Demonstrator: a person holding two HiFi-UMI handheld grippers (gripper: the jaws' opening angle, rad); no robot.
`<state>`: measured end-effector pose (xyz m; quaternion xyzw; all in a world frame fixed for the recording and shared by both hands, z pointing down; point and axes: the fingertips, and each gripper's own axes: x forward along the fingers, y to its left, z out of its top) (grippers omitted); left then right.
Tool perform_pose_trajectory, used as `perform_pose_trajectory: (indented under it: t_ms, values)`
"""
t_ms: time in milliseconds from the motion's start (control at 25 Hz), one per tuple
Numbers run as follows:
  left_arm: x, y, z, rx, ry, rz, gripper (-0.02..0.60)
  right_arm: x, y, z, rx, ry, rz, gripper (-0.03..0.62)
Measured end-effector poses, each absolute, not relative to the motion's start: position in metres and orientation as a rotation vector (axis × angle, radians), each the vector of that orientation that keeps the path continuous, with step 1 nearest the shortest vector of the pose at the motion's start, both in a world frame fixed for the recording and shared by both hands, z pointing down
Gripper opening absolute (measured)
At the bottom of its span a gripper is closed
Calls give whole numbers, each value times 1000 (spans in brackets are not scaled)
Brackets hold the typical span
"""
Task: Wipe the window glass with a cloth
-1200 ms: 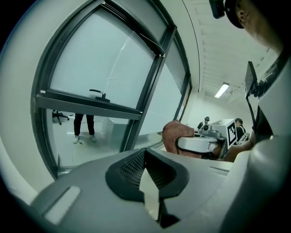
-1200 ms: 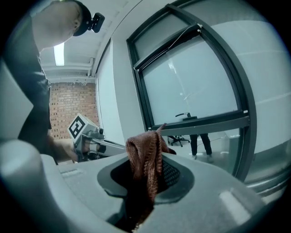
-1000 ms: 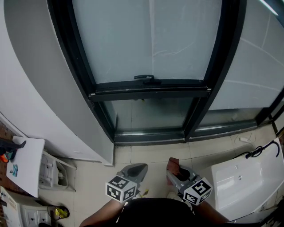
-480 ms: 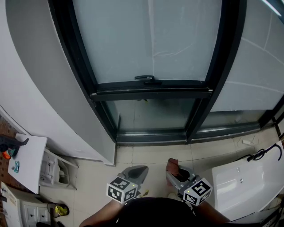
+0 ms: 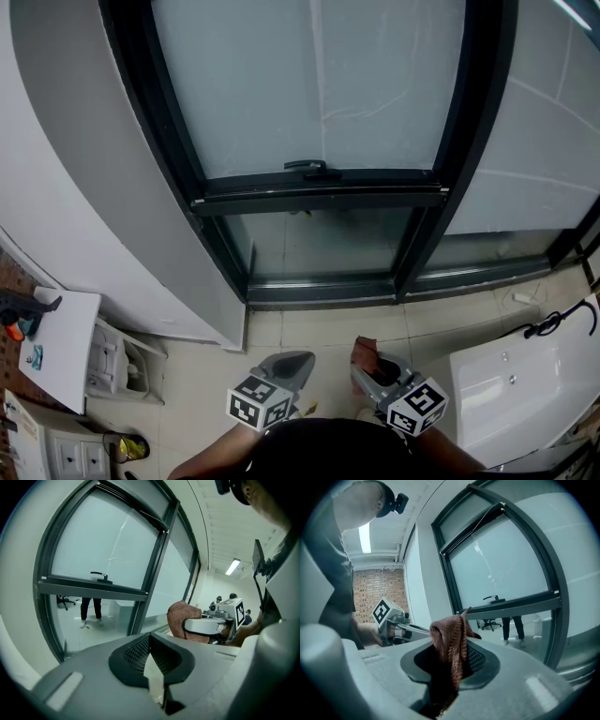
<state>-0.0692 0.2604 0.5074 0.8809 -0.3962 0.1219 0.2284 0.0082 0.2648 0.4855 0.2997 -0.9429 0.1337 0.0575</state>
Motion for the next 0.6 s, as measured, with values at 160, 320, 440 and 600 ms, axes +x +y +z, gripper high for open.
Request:
perform_pose_trajectory:
  t_ms: [160,320,440,600]
  values:
    - [-68,257,506,2426,-1089,320,17,9,264,488,921,-2853,420,77]
    - [-64,257,504,2435,-1075,310,17,9,265,488,928,-2852,429,77]
    - [-64,256,505,2433,-1076,305,17,10,263,487,933,-2858,444,77]
    - [-65,256,506,2430,-1076,299,17,10,261,485,943,-2865,462,77]
